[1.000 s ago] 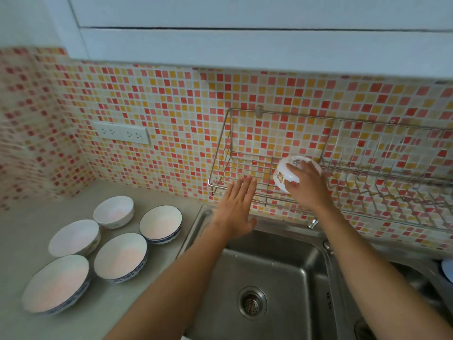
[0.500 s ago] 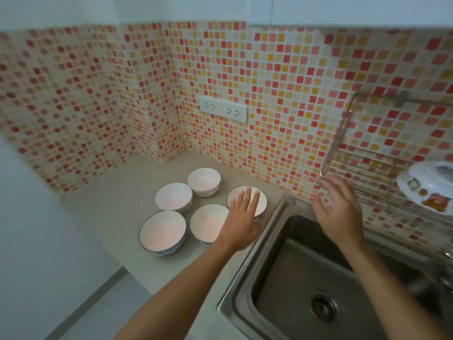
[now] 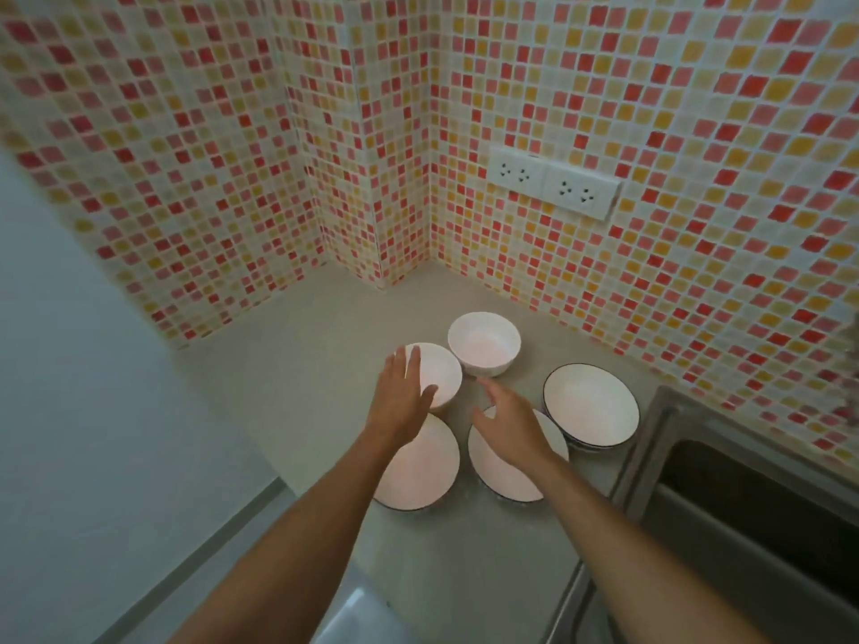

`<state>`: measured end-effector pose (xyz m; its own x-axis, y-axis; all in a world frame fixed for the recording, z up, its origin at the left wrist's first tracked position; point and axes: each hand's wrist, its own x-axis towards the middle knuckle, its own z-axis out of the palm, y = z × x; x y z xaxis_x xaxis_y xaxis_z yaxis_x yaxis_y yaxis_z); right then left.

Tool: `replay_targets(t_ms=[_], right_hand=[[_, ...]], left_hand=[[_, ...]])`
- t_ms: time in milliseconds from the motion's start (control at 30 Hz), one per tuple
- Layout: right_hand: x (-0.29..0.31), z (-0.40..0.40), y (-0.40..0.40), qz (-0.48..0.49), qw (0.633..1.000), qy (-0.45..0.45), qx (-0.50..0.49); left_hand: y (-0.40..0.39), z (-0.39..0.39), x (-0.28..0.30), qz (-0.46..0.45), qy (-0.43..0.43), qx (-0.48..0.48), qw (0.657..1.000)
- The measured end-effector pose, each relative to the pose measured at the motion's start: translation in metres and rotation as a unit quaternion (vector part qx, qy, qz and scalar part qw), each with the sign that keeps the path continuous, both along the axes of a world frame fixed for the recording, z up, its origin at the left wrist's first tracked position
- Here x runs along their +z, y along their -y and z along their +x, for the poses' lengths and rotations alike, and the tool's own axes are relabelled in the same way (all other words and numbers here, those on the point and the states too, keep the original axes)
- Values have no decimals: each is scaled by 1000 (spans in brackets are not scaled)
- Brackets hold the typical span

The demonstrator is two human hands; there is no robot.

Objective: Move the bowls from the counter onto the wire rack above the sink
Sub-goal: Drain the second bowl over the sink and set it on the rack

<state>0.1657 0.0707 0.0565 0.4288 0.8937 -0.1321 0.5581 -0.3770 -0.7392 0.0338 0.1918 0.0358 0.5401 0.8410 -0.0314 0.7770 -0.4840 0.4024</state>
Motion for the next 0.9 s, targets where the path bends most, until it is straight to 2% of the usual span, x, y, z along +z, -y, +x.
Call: replay_targets(t_ms=[100, 233, 300, 433, 567, 733, 833, 900], right_hand=[[-16, -6, -34, -17, 997, -71, -25], [-35, -7, -69, -77, 991, -94, -55], [-42, -6, -82, -109, 987, -105, -60], [-53, -4, -93, -128, 966, -196, -110], [-55, -2, -94, -104, 961, -226, -119], [-37, 4, -85, -36, 949, -280, -140], [-25, 14, -72, 9, 925, -336, -176], [-18, 20, -57, 28, 897, -400, -188]], left_hand=[[-31, -5, -15, -69, 21, 36, 997], [-61, -8, -36, -154, 31, 79, 984], [-72, -5, -43, -185, 38, 105, 976], [-83, -1, -49, -219, 33, 146, 964], [-84, 1, -53, -195, 31, 142, 970], [-85, 4, -29, -140, 52, 147, 978], [-82, 6, -7, -111, 68, 114, 985], [-71, 14, 9, -102, 83, 79, 988]])
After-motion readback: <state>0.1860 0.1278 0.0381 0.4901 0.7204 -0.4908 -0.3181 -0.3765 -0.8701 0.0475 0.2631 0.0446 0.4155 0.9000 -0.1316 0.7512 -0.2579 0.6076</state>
